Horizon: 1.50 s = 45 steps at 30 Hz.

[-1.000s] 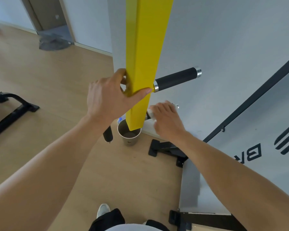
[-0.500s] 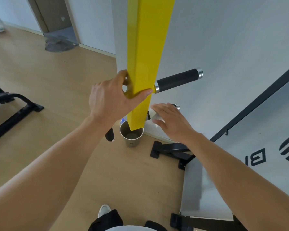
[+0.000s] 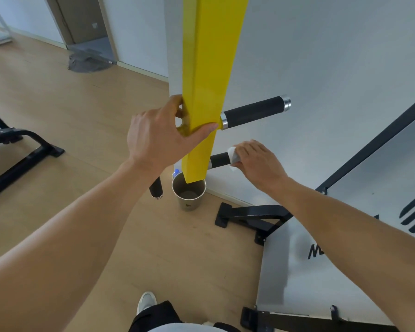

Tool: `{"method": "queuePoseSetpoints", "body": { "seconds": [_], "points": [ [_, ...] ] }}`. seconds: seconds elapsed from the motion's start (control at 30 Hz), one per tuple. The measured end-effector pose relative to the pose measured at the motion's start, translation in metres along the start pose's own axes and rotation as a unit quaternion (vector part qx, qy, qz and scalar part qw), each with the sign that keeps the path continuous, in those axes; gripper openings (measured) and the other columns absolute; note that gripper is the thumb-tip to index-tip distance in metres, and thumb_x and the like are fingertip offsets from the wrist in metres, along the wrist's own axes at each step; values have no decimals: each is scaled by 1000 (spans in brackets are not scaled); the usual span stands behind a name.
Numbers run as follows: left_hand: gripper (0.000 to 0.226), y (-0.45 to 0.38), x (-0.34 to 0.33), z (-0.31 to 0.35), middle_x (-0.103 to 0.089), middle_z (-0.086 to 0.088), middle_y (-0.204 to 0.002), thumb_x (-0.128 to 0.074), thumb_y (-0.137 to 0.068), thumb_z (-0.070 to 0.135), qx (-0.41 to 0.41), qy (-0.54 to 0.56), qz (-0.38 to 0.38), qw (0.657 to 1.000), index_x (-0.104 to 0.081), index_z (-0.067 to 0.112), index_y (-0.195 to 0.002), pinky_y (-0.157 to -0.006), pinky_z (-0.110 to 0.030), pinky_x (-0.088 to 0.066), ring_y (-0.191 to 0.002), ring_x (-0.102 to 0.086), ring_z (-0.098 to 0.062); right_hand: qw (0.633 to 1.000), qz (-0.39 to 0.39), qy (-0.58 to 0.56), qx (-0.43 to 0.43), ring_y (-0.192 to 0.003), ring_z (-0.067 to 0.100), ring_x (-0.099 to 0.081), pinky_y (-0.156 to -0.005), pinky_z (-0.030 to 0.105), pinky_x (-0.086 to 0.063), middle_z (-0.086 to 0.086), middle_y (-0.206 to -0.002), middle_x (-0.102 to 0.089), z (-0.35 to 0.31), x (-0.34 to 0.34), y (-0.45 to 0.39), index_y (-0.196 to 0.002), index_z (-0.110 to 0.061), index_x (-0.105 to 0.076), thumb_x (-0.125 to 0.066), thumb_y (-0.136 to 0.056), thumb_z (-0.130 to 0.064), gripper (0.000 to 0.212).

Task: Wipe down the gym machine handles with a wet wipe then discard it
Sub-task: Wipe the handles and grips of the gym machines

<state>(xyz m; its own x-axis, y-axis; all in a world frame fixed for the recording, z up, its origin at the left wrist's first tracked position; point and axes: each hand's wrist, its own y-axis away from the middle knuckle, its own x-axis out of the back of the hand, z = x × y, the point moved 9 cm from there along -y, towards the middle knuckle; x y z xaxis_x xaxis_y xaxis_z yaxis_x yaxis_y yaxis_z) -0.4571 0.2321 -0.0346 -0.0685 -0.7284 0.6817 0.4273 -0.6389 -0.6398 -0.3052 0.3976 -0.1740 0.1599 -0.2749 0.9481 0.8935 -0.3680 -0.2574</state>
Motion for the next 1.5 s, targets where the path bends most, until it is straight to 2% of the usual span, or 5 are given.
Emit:
{"method": "queuePoseSetpoints", "body": {
  "seconds": [0.23, 0.47, 0.67, 0.87, 1.5],
  "points": [
    [83, 0, 1, -1, -75, 6, -101, -48, -76, 87, 3, -17, -10, 1000, -61, 17, -120, -67, -26, -46, -70, -70, -19, 991, 27, 43, 127, -111, 33, -62, -114, 50, -38, 15, -116, -64, -71, 2, -18, -121, -4, -54, -56, -99, -27, 33],
    [83, 0, -2, -1, -68, 12, -97, -46, -72, 90, 26, 4, -43, 999, -59, 20, -115, -67, -28, -45, -69, -64, -15, 994, -22, 97, 41, -122, 37, -56, -119, 57, -25, 19, -118, -62, 1, -3, -1, -120, -4, -41, -67, -94, -30, 44],
    [78, 4, 3, 1, -70, 11, -97, -52, -74, 87, 24, 4, -36, 999, -60, 19, -112, -64, -26, -45, -67, -64, -15, 984, 2, 98, 152, -116, 35, -58, -121, 55, -22, 17, -115, -64, -75, 2, -12, -121, -2, -57, -28, -103, -32, 45],
    [79, 7, 3, 0, -71, 13, -101, -51, -73, 88, 34, 26, -36, 998, -62, 22, -116, -69, -28, -50, -71, -65, -12, 994, -10, 87, 69, -115, 34, -59, -118, 57, -28, 16, -114, -62, -13, 0, 7, -119, -6, -39, -66, -91, -21, 41],
    [93, 9, 1, 5, -74, 8, -104, -35, -71, 95, 43, 12, -29, 999, -61, 22, -121, -76, -40, -57, -74, -69, -17, 995, -43, 94, 4, -108, 31, -60, -119, 53, -27, 14, -112, -62, 8, -3, 11, -121, -5, -47, -52, -98, -24, 30]
  ]
}}
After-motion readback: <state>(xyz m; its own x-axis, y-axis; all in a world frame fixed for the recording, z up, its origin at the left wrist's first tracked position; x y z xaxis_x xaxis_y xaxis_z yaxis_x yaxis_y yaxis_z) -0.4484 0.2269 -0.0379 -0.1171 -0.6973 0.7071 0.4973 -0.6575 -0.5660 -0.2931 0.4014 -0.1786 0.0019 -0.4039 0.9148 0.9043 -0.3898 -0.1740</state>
